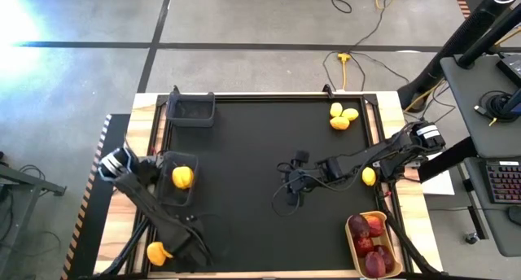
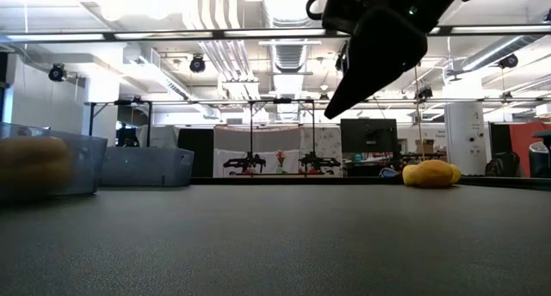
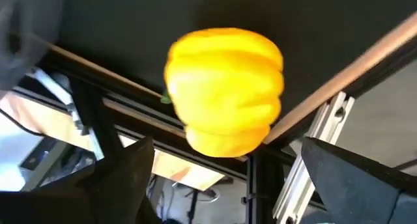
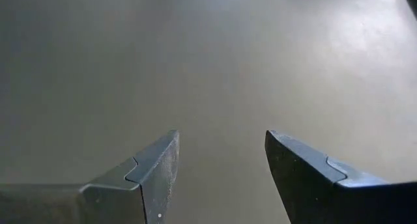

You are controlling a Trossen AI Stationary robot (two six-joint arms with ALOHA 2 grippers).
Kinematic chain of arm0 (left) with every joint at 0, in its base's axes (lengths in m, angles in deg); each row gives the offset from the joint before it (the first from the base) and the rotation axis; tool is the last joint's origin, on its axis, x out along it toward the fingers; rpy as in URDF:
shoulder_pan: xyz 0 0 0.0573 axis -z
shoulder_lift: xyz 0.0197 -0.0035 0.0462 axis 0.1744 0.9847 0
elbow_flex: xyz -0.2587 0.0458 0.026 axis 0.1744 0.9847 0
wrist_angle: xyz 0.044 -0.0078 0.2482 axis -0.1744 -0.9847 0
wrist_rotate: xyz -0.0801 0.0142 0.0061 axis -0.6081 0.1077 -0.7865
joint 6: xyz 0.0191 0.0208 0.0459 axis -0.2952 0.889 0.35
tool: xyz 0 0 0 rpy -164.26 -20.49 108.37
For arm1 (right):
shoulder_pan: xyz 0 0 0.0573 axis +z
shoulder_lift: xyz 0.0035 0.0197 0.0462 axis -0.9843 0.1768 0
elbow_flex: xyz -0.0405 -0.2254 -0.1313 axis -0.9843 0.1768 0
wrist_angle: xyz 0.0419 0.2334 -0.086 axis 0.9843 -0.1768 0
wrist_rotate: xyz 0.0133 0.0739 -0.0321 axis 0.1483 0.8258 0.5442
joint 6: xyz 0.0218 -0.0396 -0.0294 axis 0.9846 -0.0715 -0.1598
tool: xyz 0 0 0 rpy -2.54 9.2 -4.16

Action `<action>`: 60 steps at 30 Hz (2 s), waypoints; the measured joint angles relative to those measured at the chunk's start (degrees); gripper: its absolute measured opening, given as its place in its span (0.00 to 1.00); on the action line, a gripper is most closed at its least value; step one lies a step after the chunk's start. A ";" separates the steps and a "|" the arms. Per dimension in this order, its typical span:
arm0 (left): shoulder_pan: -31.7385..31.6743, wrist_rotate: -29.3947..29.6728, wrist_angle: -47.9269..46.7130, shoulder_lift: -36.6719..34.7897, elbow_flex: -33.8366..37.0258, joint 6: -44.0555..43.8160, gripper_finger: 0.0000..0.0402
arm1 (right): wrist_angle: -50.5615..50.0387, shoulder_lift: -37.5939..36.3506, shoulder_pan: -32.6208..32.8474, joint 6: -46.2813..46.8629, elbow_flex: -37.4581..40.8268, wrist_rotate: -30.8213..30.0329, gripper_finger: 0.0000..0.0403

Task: Sort produce into baskets
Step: Put the bell pepper into the bottom black bin

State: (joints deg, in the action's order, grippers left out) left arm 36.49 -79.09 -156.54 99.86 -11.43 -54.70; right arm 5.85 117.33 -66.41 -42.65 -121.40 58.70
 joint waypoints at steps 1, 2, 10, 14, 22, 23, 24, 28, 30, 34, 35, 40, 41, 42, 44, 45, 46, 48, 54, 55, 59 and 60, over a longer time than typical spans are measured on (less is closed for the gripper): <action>0.34 0.03 -0.01 1.00 -0.64 0.51 0.92 | 0.05 0.00 -0.02 0.00 0.00 0.10 0.55; 0.60 0.00 0.02 1.86 -1.05 0.93 0.92 | 0.05 0.01 -0.02 0.00 0.01 0.30 0.55; 1.74 -1.11 0.57 3.56 0.30 0.59 0.92 | 0.17 2.27 -0.04 -0.89 0.04 0.90 0.55; 2.04 -1.13 1.20 3.17 3.08 0.39 0.92 | 0.26 2.84 -0.04 -0.94 0.04 1.03 0.55; 2.10 -1.17 13.49 3.16 10.59 -0.30 0.92 | 1.01 2.84 -0.04 -0.99 0.04 1.03 0.55; 2.10 -1.10 14.38 3.16 11.23 -0.33 0.92 | 1.37 2.84 -0.04 -1.03 0.04 1.03 0.55; 2.10 -1.05 14.70 3.15 11.74 -0.39 0.92 | 1.64 2.84 -0.04 -1.05 0.04 1.03 0.55; 2.17 -0.16 14.69 3.01 12.69 -0.25 0.92 | 1.99 2.84 -0.04 -1.09 0.04 1.03 0.55; 2.17 0.31 14.69 2.99 12.71 0.11 0.91 | 1.99 2.84 -0.04 -1.10 0.04 1.03 0.55; 2.34 2.83 13.29 3.04 11.57 1.23 0.84 | 2.00 2.84 -0.04 -1.25 0.04 1.03 0.55; 2.34 4.93 12.00 3.11 10.58 1.25 0.82 | 2.01 2.84 -0.04 -1.70 0.04 1.01 0.55; 2.13 15.16 -3.19 3.21 0.64 3.10 0.81 | 2.01 2.84 -0.04 -2.40 0.04 0.94 0.55; 2.08 17.27 -7.06 3.21 -1.84 3.14 0.81 | 2.04 2.84 -0.04 -2.40 0.04 0.91 0.55; 1.84 19.68 -9.99 3.16 -4.11 2.75 0.82 | 2.06 2.84 -0.04 -2.40 0.04 0.90 0.55; 0.96 23.75 -7.94 0.80 -5.60 2.27 0.82 | 2.35 2.84 -0.04 -2.40 0.04 0.88 0.55; 0.49 26.63 -8.15 -0.45 -5.78 0.65 0.82 | 2.54 2.84 -0.04 -2.40 0.04 0.88 0.55; -0.30 29.44 -9.67 -1.49 -6.19 -1.13 0.82 | 2.79 2.84 -0.04 -2.40 0.04 0.88 0.55; -1.67 32.15 -8.82 -4.23 -5.38 -0.97 0.82 | 3.05 2.84 -0.04 -1.95 0.04 0.89 0.55; -6.38 36.06 -9.47 -13.96 3.96 -0.19 0.82 | 2.95 2.84 -0.04 -0.92 0.04 0.90 0.55; -7.20 35.46 -9.40 -15.66 6.09 -0.18 0.82 | 2.87 2.83 -0.04 -0.93 0.04 0.91 0.55; -9.00 29.76 -9.41 -22.17 15.00 -0.02 0.83 | 2.77 2.82 -0.04 -0.96 0.04 0.92 0.55; -9.06 28.65 -9.28 -23.59 17.35 -0.06 0.83 | 2.79 2.82 -0.04 -0.98 0.04 0.93 0.55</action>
State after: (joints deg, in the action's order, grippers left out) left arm 27.44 -50.44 -165.82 76.27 5.92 -54.76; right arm 8.63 120.15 -66.45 -43.63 -121.36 59.63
